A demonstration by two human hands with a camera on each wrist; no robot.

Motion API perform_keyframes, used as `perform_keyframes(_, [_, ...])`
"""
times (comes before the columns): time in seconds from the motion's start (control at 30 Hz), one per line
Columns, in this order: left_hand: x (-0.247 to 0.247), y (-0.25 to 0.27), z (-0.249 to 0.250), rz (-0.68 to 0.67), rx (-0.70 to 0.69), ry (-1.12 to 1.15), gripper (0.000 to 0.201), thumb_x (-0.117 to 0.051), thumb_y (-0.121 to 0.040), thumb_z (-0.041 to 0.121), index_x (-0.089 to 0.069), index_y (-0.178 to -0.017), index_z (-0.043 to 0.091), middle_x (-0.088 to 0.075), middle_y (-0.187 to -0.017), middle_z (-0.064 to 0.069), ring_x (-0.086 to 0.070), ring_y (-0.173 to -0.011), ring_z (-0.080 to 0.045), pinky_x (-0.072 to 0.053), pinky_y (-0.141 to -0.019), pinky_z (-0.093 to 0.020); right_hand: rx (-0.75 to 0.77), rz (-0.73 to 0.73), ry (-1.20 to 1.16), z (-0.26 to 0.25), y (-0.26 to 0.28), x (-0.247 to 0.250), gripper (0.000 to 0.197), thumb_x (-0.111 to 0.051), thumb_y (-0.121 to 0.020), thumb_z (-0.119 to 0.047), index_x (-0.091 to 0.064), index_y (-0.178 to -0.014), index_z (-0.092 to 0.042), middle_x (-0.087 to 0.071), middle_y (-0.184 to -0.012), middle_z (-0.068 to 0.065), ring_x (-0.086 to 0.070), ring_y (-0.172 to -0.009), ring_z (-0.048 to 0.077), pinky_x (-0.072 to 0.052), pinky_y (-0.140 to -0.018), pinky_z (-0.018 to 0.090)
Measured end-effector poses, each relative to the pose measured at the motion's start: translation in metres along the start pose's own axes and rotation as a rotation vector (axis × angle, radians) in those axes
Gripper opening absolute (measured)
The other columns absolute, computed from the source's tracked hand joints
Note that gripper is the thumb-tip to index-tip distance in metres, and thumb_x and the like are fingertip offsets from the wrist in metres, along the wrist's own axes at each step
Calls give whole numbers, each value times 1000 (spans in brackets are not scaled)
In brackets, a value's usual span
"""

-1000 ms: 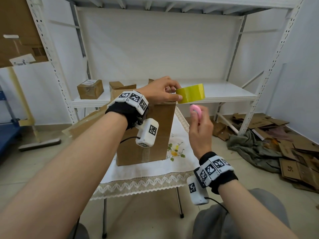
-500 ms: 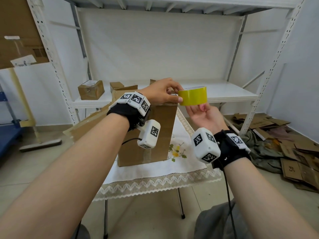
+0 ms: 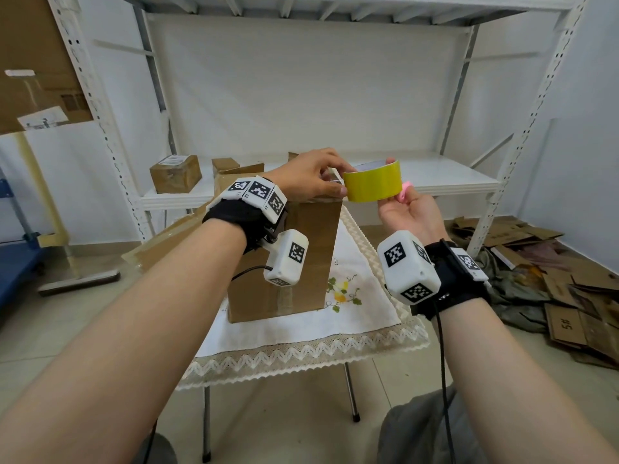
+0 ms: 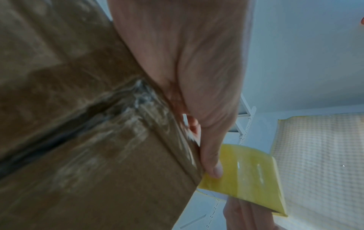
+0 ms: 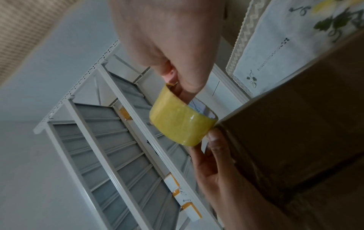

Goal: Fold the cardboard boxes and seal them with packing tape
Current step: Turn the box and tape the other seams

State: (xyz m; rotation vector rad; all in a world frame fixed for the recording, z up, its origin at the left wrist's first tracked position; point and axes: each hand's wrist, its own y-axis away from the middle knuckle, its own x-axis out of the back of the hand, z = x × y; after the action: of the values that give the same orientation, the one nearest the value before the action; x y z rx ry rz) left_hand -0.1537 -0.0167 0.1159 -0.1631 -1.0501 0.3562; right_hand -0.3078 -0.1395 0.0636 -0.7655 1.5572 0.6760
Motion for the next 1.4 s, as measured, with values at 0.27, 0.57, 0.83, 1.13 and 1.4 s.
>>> perform_keyframes(0.27, [0, 0, 0, -19, -1, 14, 36, -67, -94, 16, -63, -128, 25, -53, -119, 6, -47, -84, -10, -41, -70, -8, 55, -23, -34, 5, 1, 5, 36, -26, -109, -4, -51, -85, 0, -70, -85, 22, -60, -59, 23, -55, -48, 30])
perform_keyframes(0.57, [-1, 0, 2, -64, 12, 91, 43, -67, -93, 10, -63, -128, 34, -55, -124, 13, -57, -105, -27, -49, -77, -13, 142, -100, 51, 10, 14, 4, 33, -22, -110, -7, -50, -91, -4, -73, -89, 22, -72, -77, 31, -59, -56, 33])
perform_keyframes(0.83, [0, 1, 9, -20, 81, -8, 32, -62, -96, 31, -62, -128, 33, -52, -89, 28, -53, -74, 16, -36, -63, -3, 129, -52, 263, -1, 8, 11, 55, -36, -104, -4, -35, -49, -12, -59, -80, 14, -64, -90, 29, -63, -74, 35])
perform_keyframes(1.13, [-3, 0, 6, -29, 97, 8, 33, -62, -94, 49, -66, -114, 23, -65, -105, 7, -56, -85, -2, -40, -73, -19, 372, 326, 622, 3, 20, 32, 21, -39, -102, -17, -52, -89, -7, -56, -76, 7, -54, -62, 16, -50, -47, 23])
perform_keyframes(1.4, [-5, 0, 5, -9, 123, 43, 35, -65, -92, 49, -66, -113, 21, -67, -113, -1, -60, -94, -13, -46, -80, -22, 819, -28, 1503, 33, 27, 68, 16, -45, -102, -20, -58, -94, -13, -52, -76, -3, -44, -65, 7, -39, -60, 22])
